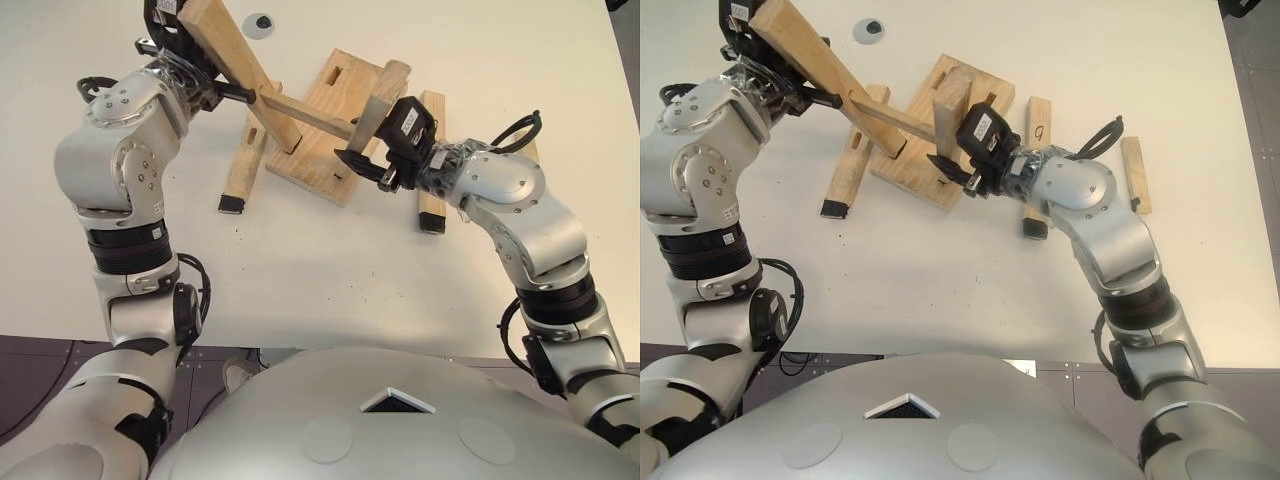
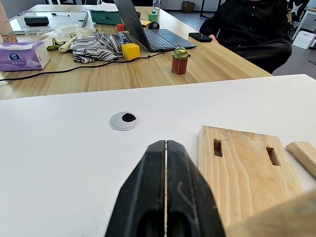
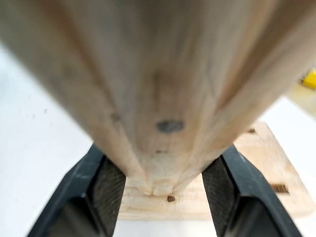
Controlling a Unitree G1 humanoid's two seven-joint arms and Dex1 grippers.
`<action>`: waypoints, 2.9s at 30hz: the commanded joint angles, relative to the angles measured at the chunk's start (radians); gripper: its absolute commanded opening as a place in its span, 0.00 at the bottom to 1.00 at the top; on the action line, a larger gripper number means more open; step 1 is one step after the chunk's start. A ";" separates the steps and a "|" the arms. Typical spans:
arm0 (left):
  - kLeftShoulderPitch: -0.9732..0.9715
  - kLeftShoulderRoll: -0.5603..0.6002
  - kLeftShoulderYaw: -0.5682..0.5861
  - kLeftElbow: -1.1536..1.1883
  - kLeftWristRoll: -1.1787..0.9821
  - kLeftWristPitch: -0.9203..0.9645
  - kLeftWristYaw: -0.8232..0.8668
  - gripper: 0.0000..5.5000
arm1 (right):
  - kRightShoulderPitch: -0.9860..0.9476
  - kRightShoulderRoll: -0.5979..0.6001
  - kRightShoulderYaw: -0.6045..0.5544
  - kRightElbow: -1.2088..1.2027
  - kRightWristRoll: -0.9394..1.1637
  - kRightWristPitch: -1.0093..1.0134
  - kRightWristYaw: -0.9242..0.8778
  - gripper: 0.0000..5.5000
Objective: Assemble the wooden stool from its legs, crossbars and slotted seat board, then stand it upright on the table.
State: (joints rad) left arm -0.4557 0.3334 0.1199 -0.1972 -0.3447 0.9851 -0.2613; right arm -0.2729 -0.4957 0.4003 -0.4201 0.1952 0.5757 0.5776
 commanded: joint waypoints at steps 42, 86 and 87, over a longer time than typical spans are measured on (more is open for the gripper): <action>-0.058 0.200 0.285 -0.006 -0.159 -0.109 -0.138 0.00 | -0.055 0.031 -0.051 0.024 0.114 0.180 0.116 0.57; 0.269 0.568 -0.087 -0.197 -0.219 0.059 -0.400 0.00 | -0.565 0.159 -0.119 1.390 -0.275 -0.642 0.203 0.12; 0.281 0.565 -0.102 -0.213 -0.222 0.066 -0.406 0.00 | -0.567 0.168 -0.131 1.395 -0.266 -0.644 0.210 0.09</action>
State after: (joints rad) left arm -0.2013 0.9007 0.0481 -0.3780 -0.5556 1.0276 -0.6558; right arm -0.8015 -0.3483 0.2950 0.9588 -0.0830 -0.0546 0.7723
